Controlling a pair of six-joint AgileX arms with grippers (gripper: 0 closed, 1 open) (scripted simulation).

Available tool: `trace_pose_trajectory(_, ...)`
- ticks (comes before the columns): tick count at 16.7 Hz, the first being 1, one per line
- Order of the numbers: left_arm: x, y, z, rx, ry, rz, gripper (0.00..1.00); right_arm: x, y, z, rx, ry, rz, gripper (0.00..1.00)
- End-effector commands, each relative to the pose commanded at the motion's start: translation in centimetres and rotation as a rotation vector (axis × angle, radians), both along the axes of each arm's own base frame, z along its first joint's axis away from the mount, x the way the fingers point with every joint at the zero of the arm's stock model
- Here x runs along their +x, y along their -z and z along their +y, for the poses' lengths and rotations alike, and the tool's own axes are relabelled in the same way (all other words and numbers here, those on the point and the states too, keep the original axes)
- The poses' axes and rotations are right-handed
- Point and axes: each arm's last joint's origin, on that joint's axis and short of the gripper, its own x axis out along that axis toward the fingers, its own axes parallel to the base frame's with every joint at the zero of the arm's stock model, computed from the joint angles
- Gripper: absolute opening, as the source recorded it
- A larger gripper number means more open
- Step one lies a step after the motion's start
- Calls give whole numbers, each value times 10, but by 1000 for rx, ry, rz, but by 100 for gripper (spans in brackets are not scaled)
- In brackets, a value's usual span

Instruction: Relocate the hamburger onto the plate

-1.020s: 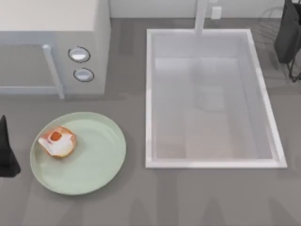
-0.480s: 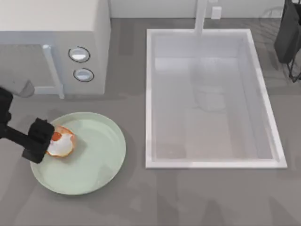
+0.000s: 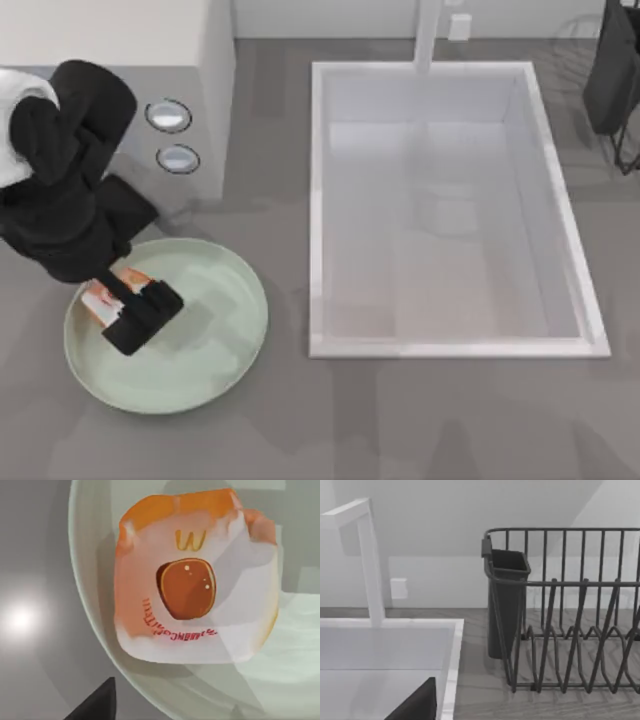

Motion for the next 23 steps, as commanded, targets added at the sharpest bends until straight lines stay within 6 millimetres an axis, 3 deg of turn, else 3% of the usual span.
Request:
trace_pose_trajectory(6,39,4,-6,30,5,109,100,0,0,0,0,0,0,100)
trace_pose_trajectory(14,43,2,-7,28,1,101,100,0,0,0,0,0,0,100)
trace_pose_trajectory(23,43,74,-5,29,0,107,100,0,0,0,0,0,0,100)
